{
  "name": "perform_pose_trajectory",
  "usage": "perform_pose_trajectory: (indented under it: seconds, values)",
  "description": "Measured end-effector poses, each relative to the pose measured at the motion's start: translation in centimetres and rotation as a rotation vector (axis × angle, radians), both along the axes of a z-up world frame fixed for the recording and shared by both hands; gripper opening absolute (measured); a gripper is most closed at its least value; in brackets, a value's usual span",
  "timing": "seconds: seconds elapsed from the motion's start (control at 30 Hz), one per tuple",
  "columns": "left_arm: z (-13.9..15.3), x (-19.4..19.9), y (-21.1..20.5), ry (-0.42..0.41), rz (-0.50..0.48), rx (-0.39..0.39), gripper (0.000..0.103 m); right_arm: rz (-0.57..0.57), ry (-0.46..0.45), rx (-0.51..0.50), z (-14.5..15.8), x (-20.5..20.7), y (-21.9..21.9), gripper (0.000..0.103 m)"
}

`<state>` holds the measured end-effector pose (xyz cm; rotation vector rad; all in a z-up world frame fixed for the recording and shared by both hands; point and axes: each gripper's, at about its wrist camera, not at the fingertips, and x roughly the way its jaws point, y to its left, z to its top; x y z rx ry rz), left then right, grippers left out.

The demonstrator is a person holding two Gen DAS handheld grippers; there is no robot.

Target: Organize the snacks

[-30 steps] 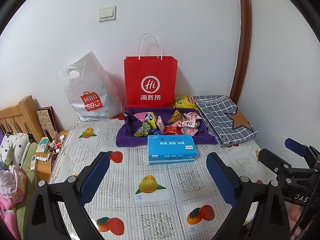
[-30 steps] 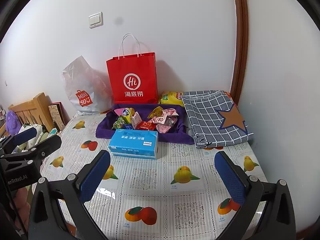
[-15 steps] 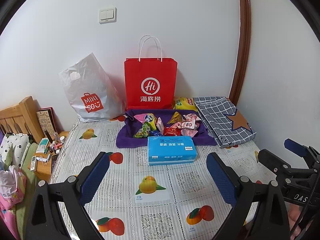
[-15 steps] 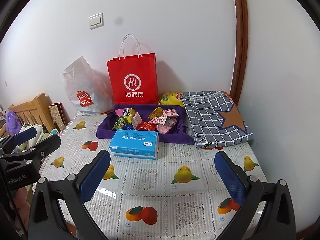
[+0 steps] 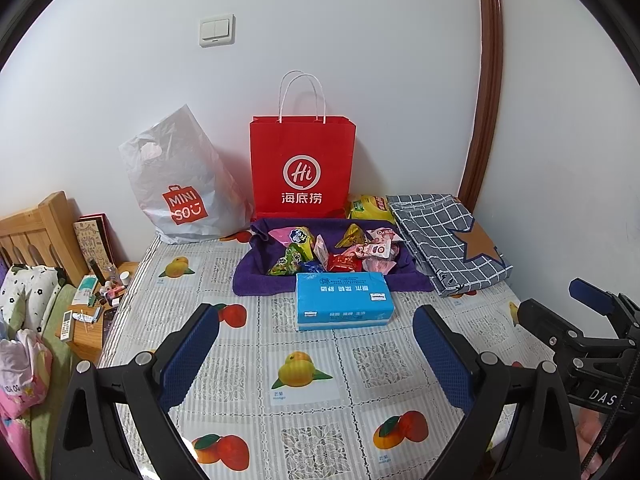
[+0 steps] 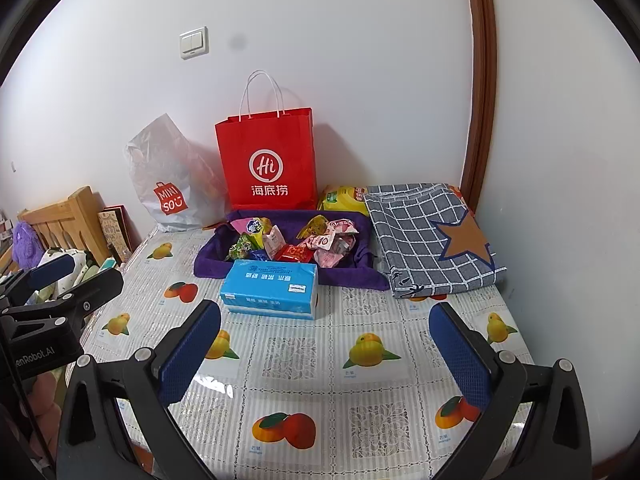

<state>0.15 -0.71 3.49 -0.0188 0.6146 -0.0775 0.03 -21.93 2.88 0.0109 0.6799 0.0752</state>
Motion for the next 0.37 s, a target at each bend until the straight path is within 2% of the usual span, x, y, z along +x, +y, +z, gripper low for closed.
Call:
perform_pose_trajectory:
  seconds: [0.37]
  values:
    - [0.21,0.02,-0.14,-0.009,0.001,0.002,0.098,-0.001,-0.006,0.000,0.31,-0.20,0.10,0.102]
